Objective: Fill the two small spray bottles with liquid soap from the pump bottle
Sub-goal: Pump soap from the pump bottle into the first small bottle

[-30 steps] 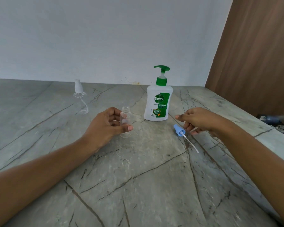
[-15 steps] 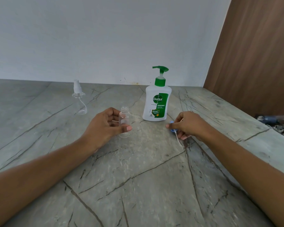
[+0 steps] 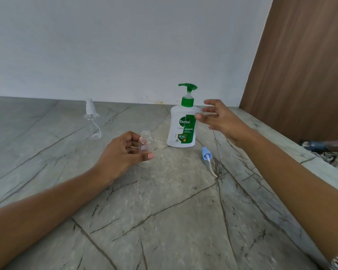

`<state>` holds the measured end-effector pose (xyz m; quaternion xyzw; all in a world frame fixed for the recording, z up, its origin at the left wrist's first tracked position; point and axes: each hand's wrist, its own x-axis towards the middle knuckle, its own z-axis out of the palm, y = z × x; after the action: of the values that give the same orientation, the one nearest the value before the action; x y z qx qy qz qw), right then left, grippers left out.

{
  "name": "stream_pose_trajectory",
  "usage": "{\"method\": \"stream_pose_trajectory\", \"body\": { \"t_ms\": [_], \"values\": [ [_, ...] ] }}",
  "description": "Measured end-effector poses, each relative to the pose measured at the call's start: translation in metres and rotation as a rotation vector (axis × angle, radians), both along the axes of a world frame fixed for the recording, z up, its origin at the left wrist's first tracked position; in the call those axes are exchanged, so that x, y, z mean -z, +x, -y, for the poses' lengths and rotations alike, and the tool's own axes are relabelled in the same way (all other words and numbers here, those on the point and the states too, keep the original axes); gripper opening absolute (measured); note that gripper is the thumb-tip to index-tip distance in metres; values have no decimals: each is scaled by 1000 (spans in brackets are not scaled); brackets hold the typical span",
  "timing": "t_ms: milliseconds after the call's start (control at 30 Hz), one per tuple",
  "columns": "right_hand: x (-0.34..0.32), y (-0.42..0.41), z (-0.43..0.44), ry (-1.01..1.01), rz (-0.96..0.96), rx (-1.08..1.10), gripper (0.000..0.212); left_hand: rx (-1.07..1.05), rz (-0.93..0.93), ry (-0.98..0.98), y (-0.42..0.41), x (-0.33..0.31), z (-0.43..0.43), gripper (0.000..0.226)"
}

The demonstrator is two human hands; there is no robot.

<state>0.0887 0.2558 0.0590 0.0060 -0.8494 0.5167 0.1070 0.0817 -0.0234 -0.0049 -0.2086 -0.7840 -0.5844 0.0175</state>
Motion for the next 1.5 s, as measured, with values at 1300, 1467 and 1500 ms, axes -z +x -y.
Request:
{"method": "stream_pose_trajectory", "body": {
  "t_ms": [1300, 1467, 1500],
  "values": [
    [-18, 57, -38, 13, -19, 7, 50, -54, -190, 15, 74, -58, 6, 36],
    [22, 27, -76, 534, 387, 202, 55, -55, -135, 11, 66, -46, 5, 40],
    [26, 24, -75, 667, 420, 228, 51, -57, -131, 8, 65, -45, 6, 40]
  ]
}}
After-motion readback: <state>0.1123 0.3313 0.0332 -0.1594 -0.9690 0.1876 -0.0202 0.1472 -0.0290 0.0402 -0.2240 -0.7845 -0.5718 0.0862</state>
